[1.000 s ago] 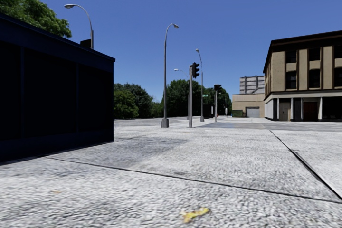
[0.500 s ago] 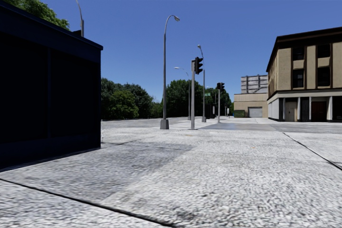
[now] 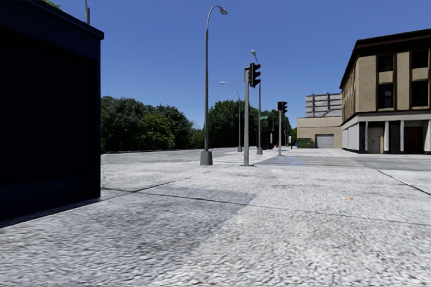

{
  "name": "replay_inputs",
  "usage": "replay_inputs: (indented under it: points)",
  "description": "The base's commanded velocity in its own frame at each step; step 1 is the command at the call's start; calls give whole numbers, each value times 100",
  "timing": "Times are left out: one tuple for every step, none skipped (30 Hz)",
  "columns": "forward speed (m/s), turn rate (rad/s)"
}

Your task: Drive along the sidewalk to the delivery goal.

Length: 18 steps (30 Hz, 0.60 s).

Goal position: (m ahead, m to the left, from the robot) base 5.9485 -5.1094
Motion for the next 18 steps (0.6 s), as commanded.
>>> replay_inputs:
  points:
    - [200,0]
    - [200,-7]
    - [200,-61]
    - [200,-102]
    - [200,-120]
    - [200,-120]
    - [200,-120]
    - [200,-120]
    - [200,-120]
    - [200,-108]
    - [200,-52]
    - [200,-52]
    - [200,-2]
    - [200,0]
    - [200,0]
    - [200,0]
    - [200,0]
    - [200,0]
